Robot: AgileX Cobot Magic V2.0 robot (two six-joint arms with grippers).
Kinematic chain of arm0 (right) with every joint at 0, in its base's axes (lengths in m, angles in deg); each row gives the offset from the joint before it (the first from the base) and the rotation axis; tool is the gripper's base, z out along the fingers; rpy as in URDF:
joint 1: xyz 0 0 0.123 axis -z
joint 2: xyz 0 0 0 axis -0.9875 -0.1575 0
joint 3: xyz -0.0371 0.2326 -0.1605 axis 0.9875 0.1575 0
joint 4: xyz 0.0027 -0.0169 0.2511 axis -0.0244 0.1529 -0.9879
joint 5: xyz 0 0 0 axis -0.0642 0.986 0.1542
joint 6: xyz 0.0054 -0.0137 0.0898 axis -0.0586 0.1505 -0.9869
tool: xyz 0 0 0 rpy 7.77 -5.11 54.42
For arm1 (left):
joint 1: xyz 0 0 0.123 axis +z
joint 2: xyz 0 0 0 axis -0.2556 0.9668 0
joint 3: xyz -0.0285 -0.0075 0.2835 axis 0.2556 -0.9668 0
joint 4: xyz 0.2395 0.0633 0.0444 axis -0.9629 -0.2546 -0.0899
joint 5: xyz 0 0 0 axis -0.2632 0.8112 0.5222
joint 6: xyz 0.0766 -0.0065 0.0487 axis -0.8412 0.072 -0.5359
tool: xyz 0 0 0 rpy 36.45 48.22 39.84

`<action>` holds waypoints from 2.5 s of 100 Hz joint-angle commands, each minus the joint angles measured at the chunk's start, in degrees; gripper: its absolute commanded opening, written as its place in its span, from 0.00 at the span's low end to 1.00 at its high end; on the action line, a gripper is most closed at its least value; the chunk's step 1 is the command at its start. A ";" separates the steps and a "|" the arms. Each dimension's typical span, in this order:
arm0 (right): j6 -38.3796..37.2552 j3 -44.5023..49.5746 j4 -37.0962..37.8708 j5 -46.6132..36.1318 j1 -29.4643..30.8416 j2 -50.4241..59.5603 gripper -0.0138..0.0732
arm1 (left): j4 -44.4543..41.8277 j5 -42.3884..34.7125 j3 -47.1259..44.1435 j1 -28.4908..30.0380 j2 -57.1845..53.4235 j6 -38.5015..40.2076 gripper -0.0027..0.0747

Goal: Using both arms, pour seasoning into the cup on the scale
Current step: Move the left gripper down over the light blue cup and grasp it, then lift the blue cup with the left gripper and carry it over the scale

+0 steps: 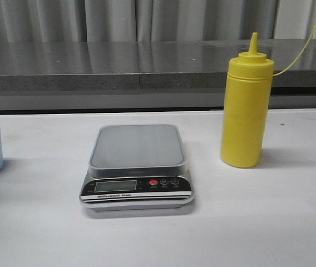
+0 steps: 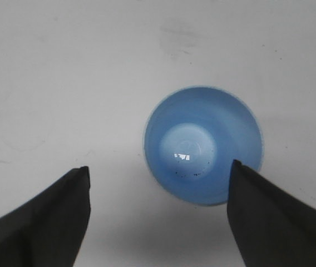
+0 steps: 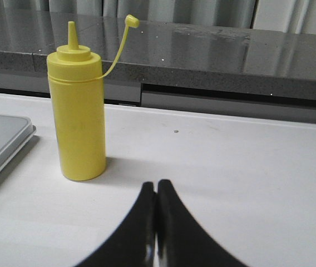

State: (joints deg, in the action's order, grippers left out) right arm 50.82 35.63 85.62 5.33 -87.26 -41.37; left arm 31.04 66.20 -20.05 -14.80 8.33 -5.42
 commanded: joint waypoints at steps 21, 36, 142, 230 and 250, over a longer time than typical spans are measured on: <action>0.00 -1.23 0.65 -5.08 0.22 1.05 0.08 | 0.28 -6.72 1.78 0.05 5.80 0.56 0.68; 0.00 -1.23 0.65 -5.08 0.22 1.05 0.08 | 0.28 -6.97 1.78 0.05 8.53 0.56 0.61; 0.00 -1.23 0.65 -5.08 0.22 1.05 0.08 | 2.94 5.97 21.73 -13.59 8.84 -0.93 0.01; 0.00 -1.23 0.65 -5.08 0.22 1.05 0.08 | 2.94 6.85 35.10 -29.52 23.87 -0.93 0.01; 0.00 -1.23 0.65 -5.08 0.22 1.05 0.08 | 2.95 6.85 35.10 -29.73 24.10 -0.93 0.01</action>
State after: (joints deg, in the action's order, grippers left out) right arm 50.82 35.63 85.62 5.33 -87.26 -41.37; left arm 33.53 75.30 13.34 -43.95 35.12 -6.52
